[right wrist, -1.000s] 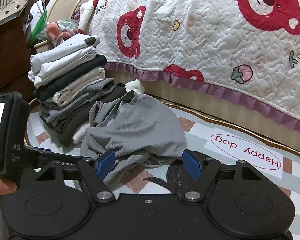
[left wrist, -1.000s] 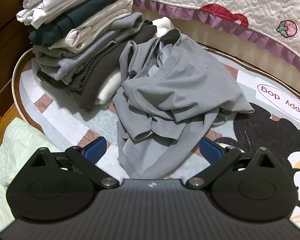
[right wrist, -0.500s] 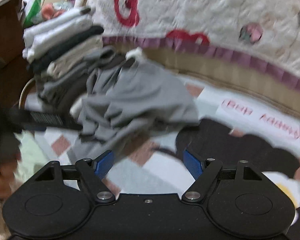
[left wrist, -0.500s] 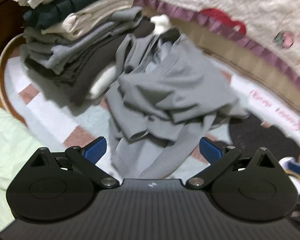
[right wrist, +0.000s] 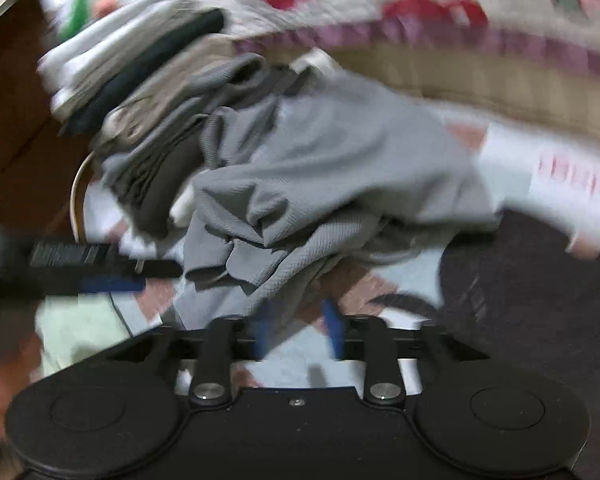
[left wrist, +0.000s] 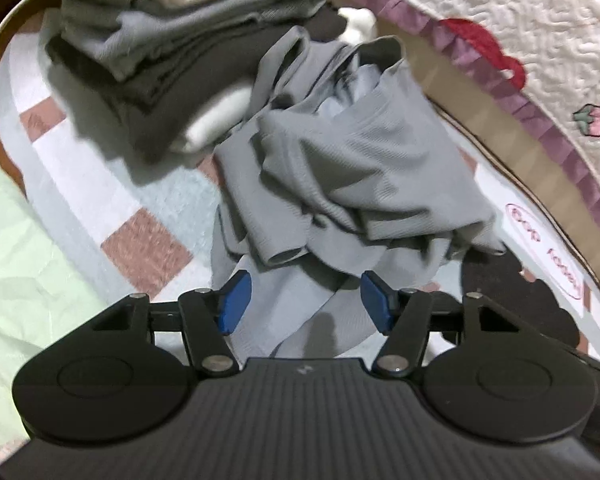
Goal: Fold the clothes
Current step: 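Reach into the grey garment and pinch its edge with both grippers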
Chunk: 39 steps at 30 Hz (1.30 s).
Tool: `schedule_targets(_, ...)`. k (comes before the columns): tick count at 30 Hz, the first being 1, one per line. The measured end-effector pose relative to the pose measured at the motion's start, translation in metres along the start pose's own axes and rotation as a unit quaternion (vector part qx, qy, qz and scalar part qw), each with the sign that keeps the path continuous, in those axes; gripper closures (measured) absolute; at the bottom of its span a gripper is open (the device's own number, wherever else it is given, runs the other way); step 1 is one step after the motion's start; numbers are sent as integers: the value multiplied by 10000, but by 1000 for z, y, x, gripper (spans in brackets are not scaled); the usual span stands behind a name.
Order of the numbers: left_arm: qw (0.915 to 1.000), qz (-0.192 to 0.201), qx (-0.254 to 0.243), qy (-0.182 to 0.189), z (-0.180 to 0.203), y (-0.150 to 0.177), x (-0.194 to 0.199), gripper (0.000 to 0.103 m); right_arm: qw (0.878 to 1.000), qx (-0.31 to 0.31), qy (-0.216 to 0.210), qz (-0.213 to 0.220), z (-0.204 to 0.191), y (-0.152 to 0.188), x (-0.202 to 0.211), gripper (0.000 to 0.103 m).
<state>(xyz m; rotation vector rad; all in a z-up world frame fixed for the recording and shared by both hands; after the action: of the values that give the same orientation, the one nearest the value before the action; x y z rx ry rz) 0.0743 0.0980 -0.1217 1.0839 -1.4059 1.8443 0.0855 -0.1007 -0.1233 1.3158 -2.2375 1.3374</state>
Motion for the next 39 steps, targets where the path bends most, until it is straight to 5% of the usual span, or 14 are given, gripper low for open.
schedule_targets(7, 9995, -30, 229, -236, -10, -8, -14, 43, 9954, -927, -162, 171, 24, 8, -60, 43)
schedule_targets(9, 9991, -35, 304, -295, -13, -12, -17, 43, 9943, -829, -625, 256, 20, 5, -62, 71)
schedule_targets(10, 9990, -24, 267, -363, -12, -15, -18, 43, 9953, -607, -696, 282, 17, 2, -60, 97)
schedule_targets(15, 9990, 35, 56, -435, -9, -34, -23, 39, 9970, 112, -208, 740, 7, -18, -12, 98)
schedule_targets(21, 9975, 20, -160, -694, -1, -48, -45, 32, 9887, 528, 923, 1054, 38, -27, 55, 98)
schedule_targets(28, 9898, -54, -614, -1283, 11, -60, -88, 25, 9863, 453, 1239, 995, 59, -18, 64, 99)
schedule_targets(30, 9909, 2, -626, -1190, 15, -67, -96, 25, 9851, 598, 1300, 949, 57, -16, 64, 99)
schedule_targets(31, 9915, 33, -634, -1134, 17, -70, -100, 30, 9851, 626, 1298, 943, 57, -15, 64, 99)
schedule_targets(32, 9924, 70, -665, -1037, 19, -73, -101, 57, 9853, 616, 1288, 934, 58, -13, 65, 99)
schedule_targets(34, 9935, 123, -764, -838, 24, -76, -99, 86, 9860, 575, 1270, 913, 60, -11, 65, 99)
schedule_targets(39, 9907, 888, -809, -633, 19, -85, -58, 91, 9845, 661, 1393, 838, 61, -5, 69, 99)
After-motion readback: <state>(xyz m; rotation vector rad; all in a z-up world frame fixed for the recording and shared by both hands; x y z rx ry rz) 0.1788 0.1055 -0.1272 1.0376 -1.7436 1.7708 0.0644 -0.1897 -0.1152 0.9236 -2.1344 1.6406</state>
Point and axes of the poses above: each gripper's, at about its wrist camera, not at the fingertips, and x roughly against the way its jaws point, z to its right, y to its underside, the point moved 6 cm from there along -x, roughly the way its jaws point, and after that the axes turned 10 degrees about -y, right-handed, at the moved point
